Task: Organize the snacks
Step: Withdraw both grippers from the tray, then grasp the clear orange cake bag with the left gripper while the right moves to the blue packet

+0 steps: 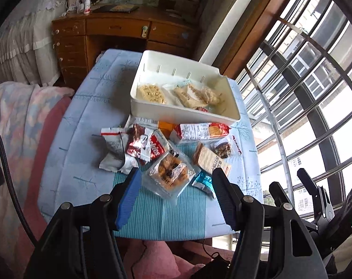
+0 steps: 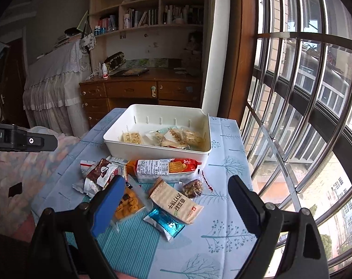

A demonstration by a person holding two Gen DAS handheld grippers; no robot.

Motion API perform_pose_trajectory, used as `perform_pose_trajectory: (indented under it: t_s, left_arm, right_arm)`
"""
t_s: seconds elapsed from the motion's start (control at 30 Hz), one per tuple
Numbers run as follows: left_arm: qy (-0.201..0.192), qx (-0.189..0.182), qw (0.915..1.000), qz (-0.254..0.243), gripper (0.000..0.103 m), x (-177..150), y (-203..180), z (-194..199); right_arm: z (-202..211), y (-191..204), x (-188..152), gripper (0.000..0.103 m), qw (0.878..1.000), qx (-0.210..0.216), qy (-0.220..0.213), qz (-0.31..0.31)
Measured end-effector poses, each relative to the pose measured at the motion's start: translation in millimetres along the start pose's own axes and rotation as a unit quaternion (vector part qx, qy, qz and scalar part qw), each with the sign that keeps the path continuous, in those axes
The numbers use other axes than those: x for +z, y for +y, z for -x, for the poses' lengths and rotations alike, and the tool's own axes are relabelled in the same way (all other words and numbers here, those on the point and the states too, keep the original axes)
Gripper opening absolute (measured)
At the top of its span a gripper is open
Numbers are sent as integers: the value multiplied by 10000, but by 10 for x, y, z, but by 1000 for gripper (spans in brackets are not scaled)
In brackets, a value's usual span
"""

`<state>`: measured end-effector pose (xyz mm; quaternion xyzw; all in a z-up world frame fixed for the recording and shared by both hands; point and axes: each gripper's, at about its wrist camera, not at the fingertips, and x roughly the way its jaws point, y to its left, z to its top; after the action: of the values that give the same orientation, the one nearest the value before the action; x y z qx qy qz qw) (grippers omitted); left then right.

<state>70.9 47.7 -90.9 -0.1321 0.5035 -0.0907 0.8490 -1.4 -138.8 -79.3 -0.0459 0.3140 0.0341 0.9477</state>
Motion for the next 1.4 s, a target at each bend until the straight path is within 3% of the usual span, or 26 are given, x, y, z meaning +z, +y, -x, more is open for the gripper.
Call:
perform_pose_trajectory:
  t_s: [0.13,0.23,0.3,0.5,0.87,1.1,1.3,1.4]
  left_arm:
    - [585,-105,9968,537,68,-32,130,-280]
    - [865,-89,9941,655,69,-44,155,-451]
    - [1046,-59,9916,757,79,-40,161,-562]
    - [1718,-64,9780,1177,82,-9,205,-976]
    - [2717,83,9429,1927,91,115,269,-1779]
    - [3142,146,9222,2249,99,124,283,-2229]
    - [3511,274,8970,2672,100,42,327,-2578]
    - [3589,327,8912,2755,102,25,340,-2685]
  right_arm:
    - [-53,21,-69,91,9997,30,146,195]
    - [-127,44,-110,91,9988,109,324,362]
    - [-203,68,-148,91,9975,160,503,480]
    - [-437,116,-247,90,9915,394,976,760]
    - [-974,148,-359,85,9712,967,1884,1096]
    - [-1248,199,-435,81,9532,1331,2382,1302]
    - [-1526,135,-579,74,9362,1441,2950,1256]
    - [-1636,92,-640,71,9290,1473,3189,1159]
